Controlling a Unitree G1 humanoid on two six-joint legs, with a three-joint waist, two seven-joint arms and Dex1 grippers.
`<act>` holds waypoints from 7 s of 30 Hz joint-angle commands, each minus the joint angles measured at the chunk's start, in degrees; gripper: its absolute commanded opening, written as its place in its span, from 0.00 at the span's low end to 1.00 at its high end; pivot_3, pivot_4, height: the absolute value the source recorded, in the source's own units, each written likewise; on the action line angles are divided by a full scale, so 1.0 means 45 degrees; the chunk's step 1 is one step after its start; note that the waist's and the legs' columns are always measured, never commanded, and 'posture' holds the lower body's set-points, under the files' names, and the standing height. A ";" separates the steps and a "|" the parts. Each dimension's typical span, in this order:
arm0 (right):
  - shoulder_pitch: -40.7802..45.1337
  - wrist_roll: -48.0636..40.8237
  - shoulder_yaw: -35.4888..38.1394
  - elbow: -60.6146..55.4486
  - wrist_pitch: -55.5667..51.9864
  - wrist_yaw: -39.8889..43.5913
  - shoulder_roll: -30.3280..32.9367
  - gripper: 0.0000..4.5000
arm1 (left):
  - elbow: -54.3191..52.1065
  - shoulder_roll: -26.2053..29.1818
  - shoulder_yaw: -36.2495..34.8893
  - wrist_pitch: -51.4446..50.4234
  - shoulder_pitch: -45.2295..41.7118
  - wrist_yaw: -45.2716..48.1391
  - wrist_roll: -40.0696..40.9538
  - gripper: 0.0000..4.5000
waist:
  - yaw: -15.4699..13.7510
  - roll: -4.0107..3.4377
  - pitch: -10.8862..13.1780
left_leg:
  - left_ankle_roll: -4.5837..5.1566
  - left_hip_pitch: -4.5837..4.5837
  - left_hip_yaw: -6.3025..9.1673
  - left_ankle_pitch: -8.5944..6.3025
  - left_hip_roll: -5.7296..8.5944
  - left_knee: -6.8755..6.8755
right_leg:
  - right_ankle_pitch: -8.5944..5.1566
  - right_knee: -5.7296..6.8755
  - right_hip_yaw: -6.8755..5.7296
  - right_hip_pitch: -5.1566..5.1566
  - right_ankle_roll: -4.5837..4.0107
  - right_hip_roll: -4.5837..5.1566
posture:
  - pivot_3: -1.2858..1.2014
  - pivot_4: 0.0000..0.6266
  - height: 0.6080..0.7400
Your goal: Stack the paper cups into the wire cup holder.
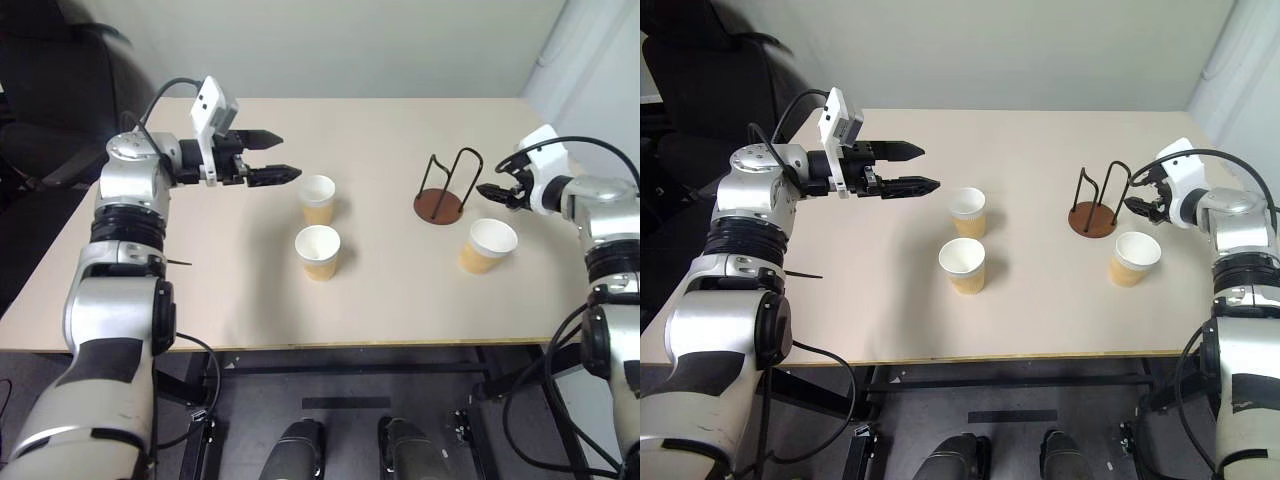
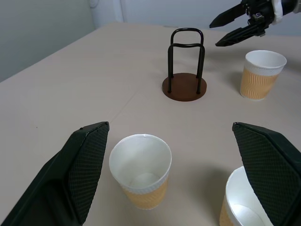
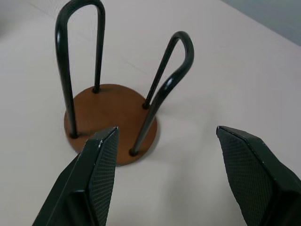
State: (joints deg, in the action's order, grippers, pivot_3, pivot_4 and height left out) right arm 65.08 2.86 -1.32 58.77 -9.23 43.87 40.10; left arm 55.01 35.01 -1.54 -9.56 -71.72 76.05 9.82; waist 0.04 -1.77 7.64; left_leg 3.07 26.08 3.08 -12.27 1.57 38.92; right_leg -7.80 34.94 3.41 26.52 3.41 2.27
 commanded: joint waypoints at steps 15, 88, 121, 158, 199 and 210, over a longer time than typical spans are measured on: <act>0.1698 0.0862 0.0074 0.2411 0.1546 -0.1604 -0.1153 0.74 | -0.1144 0.0553 -0.0392 -0.0291 0.0331 -0.0067 0.0313 1.00 | -0.0005 0.0000 0.0000 | -0.0012 0.0002 0.0000 -0.0021 0.0000 -0.0013 | -0.0004 -0.0003 -0.0012 0.0007 -0.0007 0.0006 | 0.52 0.24 1.00; 0.0000 -0.0557 -0.1718 -0.3011 -0.2738 0.5321 -0.2024 0.01 | -0.0571 0.0882 -0.0112 -0.0068 -0.0009 0.0227 -0.0195 1.00 | 0.0063 0.0002 0.0000 | -0.0039 -0.0012 0.0010 -0.0003 0.0006 -0.0007 | -0.0046 0.0020 -0.0039 0.0011 -0.0082 0.0012 | 0.52 0.24 1.00; 0.1136 -0.0765 -0.0885 -0.1602 -0.2687 0.4585 -0.1309 0.95 | -0.0220 0.0536 -0.0090 0.0178 -0.0235 0.0069 -0.0238 1.00 | 0.0043 0.0001 0.0001 | -0.0043 0.0005 0.0011 -0.0013 0.0011 -0.0022 | -0.0048 0.0006 -0.0039 0.0025 -0.0086 0.0013 | 0.52 0.24 1.00; -0.1655 -0.4540 0.1335 -1.0790 -0.7633 0.3994 0.1550 0.95 | 0.4248 -0.1294 0.5377 0.7473 -0.3128 -0.5299 -0.7920 1.00 | -0.0026 0.0007 0.0004 | -0.0009 0.0012 -0.0005 -0.0028 0.0065 -0.0005 | -0.0046 -0.0003 -0.0017 0.0023 0.0007 0.0026 | 0.52 0.24 1.00; -0.2874 -0.5450 0.0820 -1.3472 -0.7114 0.5155 0.2906 0.96 | 0.4957 -0.2282 0.5775 0.6830 -0.2018 -0.4850 -0.8983 0.01 | -0.0138 0.0011 0.0006 | 0.0018 0.0011 -0.0032 -0.0027 0.0078 0.0054 | -0.0046 0.0008 -0.0007 -0.0007 0.0064 0.0054 | 0.52 0.24 1.00; -0.3134 -0.5458 0.0481 -1.3377 -0.6697 0.6223 0.3470 0.96 | 0.4891 -0.1946 0.5533 0.6880 -0.3211 -0.1644 -0.8651 0.01 | -0.0156 0.0014 0.0007 | 0.0040 0.0006 -0.0036 -0.0016 0.0081 0.0059 | -0.0050 0.0003 -0.0006 -0.0021 0.0063 0.0061 | 0.52 0.24 1.00</act>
State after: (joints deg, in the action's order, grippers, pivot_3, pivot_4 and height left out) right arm 50.55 -21.18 0.68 -0.22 -40.47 70.59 54.26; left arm 77.68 25.26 24.59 21.12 -82.92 66.27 -30.29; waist -0.66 -1.71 7.67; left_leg 3.26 26.13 2.95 -12.35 1.92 39.21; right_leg -8.03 34.96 3.40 26.43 3.70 2.59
